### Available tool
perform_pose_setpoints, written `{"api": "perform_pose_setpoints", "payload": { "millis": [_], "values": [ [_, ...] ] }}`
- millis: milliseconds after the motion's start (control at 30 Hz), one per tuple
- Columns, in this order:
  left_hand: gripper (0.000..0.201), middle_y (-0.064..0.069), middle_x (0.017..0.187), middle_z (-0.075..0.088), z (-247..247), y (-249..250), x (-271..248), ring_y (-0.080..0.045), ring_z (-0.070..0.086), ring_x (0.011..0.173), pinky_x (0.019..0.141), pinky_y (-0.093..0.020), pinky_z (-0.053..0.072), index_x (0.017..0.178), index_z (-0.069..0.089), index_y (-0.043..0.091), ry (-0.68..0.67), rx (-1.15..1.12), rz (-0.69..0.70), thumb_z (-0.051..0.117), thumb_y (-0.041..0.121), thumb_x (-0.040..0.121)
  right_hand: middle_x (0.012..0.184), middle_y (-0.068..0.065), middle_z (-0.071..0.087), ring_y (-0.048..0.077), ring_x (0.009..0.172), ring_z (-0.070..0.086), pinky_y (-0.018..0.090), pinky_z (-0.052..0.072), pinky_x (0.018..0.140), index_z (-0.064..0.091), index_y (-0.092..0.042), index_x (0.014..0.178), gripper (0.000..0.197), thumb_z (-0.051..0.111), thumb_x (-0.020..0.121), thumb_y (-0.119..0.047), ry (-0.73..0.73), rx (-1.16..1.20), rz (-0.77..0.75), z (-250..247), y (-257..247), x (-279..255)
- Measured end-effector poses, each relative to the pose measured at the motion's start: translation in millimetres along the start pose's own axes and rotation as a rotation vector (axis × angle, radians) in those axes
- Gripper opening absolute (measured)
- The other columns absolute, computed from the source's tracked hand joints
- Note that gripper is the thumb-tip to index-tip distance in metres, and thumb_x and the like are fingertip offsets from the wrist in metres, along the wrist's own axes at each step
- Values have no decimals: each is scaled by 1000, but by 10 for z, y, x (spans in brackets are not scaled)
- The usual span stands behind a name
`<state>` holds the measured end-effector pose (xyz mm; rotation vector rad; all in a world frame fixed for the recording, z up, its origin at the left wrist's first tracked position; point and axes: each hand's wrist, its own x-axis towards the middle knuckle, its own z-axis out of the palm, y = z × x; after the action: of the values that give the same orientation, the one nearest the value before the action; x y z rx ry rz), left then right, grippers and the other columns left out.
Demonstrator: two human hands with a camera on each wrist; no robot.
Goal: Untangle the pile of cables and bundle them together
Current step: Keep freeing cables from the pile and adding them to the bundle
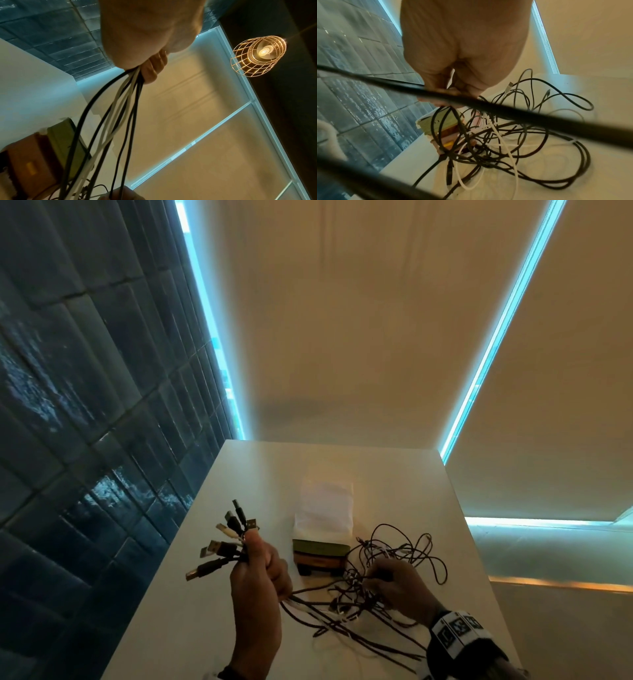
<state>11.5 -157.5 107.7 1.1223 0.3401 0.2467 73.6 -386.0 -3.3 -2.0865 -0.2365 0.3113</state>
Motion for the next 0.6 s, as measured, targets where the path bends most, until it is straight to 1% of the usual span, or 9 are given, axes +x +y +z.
{"api": "perform_pose_setpoints", "payload": {
  "millis": [100, 133, 200, 267, 333, 400, 433, 500, 600],
  "values": [
    [52, 3, 47, 19, 1, 37, -34, -10, 14, 40, 41, -24, 13, 53, 31, 16, 16, 12, 15, 42, 52, 88, 75, 11, 67, 23, 63, 65, 29, 53, 55, 65, -10, 81, 9, 67, 88, -14, 1, 37, 40, 29, 35, 19],
    [51, 4, 46, 20, 2, 42, -41, -10, 15, 39, 39, -23, 14, 55, 30, 15, 22, 12, 19, 42, 51, 88, 75, 11, 67, 25, 61, 65, 30, 53, 54, 64, -9, 81, 11, 67, 89, -15, 12, 34, 57, 40, 29, 22],
    [49, 5, 46, 21, -5, 43, -49, -9, 16, 38, 37, -21, 15, 57, 31, 14, 32, 24, 20, 42, 50, 88, 71, 8, 66, 19, 50, 60, 27, 50, 46, 64, -7, 80, 14, 67, 89, -17, 21, 47, 95, 47, 2, 17],
    [48, 5, 45, 22, -26, 22, -36, -8, 17, 38, 37, -20, 16, 56, 32, 15, 39, 84, 26, 43, 51, 86, 70, 13, 66, 14, 43, 55, 26, 47, 41, 65, -2, 81, 16, 67, 89, -16, 31, 99, 134, 38, -64, 23],
    [49, 5, 44, 24, -30, -29, -26, -9, 18, 38, 37, -20, 18, 53, 33, 17, 30, 175, 17, 43, 52, 86, 72, 19, 68, 20, 46, 58, 31, 48, 43, 66, -3, 79, 16, 70, 87, -16, 59, 129, 134, 25, -185, 39],
    [49, 4, 44, 25, -12, -102, -27, -10, 20, 37, 37, -21, 19, 49, 38, 20, 7, 244, -13, 45, 51, 86, 70, 17, 68, 26, 48, 60, 32, 50, 45, 66, -6, 73, 17, 74, 83, -18, 85, 100, 89, 21, -331, 68],
    [49, 4, 44, 26, 5, -130, -31, -10, 21, 37, 38, -22, 20, 46, 39, 23, -5, 272, -28, 47, 50, 85, 69, 14, 67, 26, 49, 61, 30, 50, 47, 66, -7, 72, 18, 76, 81, -19, 92, 73, 65, 22, -414, 84],
    [54, 6, 42, 27, 44, -190, -36, -10, 22, 36, 42, -24, 21, 39, 40, 22, -29, 332, -43, 49, 50, 84, 66, 12, 67, 24, 46, 60, 28, 50, 44, 65, -5, 74, 21, 78, 80, -21, 96, 97, 49, 40, -587, 91],
    [51, 5, 42, 29, 110, -270, -41, -12, 26, 37, 45, -28, 24, 43, 40, 22, -46, 436, -72, 53, 55, 79, 60, 11, 64, 21, 41, 56, 27, 45, 40, 62, -7, 72, 19, 77, 81, -16, 122, 231, 8, 86, -816, 23]
  ]
}}
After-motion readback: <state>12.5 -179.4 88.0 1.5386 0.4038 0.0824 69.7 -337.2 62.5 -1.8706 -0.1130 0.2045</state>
